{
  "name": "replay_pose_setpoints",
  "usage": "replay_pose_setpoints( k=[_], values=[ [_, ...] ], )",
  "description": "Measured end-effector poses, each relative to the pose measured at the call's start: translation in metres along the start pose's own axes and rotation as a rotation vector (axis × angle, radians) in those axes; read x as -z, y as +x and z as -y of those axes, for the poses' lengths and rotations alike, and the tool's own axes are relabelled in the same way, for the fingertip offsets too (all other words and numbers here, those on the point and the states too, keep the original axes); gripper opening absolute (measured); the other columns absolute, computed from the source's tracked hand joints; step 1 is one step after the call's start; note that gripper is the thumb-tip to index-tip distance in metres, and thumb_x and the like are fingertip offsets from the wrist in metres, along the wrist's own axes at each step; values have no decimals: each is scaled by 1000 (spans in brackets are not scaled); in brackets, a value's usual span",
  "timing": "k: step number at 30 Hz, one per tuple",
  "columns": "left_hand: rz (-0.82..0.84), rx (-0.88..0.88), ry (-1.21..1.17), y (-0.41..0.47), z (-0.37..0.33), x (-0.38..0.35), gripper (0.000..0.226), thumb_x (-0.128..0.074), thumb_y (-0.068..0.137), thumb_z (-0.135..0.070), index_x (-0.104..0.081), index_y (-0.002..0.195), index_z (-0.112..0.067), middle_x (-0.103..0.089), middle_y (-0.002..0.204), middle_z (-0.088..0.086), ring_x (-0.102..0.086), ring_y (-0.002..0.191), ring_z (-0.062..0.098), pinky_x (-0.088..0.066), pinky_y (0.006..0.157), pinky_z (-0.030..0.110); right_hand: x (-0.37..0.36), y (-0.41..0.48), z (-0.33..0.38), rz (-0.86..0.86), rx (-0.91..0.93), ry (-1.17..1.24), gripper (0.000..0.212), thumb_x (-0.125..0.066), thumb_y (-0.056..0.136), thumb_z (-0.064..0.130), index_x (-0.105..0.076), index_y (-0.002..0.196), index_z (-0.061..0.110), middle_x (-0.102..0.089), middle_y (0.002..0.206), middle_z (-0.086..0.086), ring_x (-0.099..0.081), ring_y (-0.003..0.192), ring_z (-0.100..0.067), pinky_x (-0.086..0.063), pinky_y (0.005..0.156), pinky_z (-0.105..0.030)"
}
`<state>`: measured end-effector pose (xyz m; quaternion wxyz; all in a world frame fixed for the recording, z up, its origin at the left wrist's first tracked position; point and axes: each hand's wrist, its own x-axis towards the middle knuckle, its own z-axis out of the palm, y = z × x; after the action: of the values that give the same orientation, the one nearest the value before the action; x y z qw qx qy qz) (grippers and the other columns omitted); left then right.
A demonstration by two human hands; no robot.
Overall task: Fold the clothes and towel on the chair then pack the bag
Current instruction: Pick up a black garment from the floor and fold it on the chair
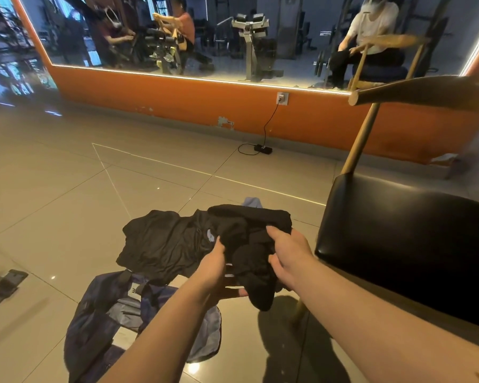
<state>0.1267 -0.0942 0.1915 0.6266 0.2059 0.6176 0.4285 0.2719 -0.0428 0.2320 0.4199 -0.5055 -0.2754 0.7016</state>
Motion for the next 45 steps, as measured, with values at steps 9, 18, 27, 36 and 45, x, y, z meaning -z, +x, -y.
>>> replay_pose_setpoints(
  k=[9, 18, 27, 36, 45],
  values=[
    [-83, 1, -414, 7, -6, -7, 7, -62, 95, -11, -64, 96, -5, -65, 65, 5, -67, 64, 16, -57, 70, 35, 2, -10, -2, 120, 59, -278, 16, -61, 100, 33, -55, 114, 27, -65, 99, 8, -62, 84, -9, -48, 58, -22],
    [-273, -228, -592, -3, -20, -16, 32, -43, 84, 11, -38, 68, -16, -39, 68, 0, -41, 61, 17, -30, 58, 32, 21, -3, -12, -43, -79, -488, 51, -61, 98, 45, -52, 135, 10, -62, 131, -15, -62, 115, -34, -53, 101, -51],
    [-153, -324, -289, 7, -21, -3, 35, -44, 77, -2, -37, 53, -25, -31, 62, -3, -25, 62, 17, -21, 62, 39, 37, 14, -13, 158, -27, -676, 76, -58, 92, 3, -26, 155, 30, -53, 126, 1, -63, 98, -33, -59, 84, -45],
    [-69, -295, 46, 4, -26, -1, 39, -72, 80, -25, -68, 116, -11, -73, 110, 11, -69, 105, 29, -55, 97, 51, 46, 2, -23, 124, -9, -811, 25, -56, 97, 16, -62, 114, -1, -66, 112, -25, -66, 105, -40, -52, 82, -39],
    [-411, -408, 624, 12, -19, 37, 29, -63, 99, -27, -71, 125, -15, -73, 115, 6, -69, 107, 27, -56, 99, 49, 78, -5, -6, -28, -113, -382, 23, -59, 92, 20, -68, 103, 2, -65, 92, -16, -62, 86, -26, -47, 77, -38]
  ],
)
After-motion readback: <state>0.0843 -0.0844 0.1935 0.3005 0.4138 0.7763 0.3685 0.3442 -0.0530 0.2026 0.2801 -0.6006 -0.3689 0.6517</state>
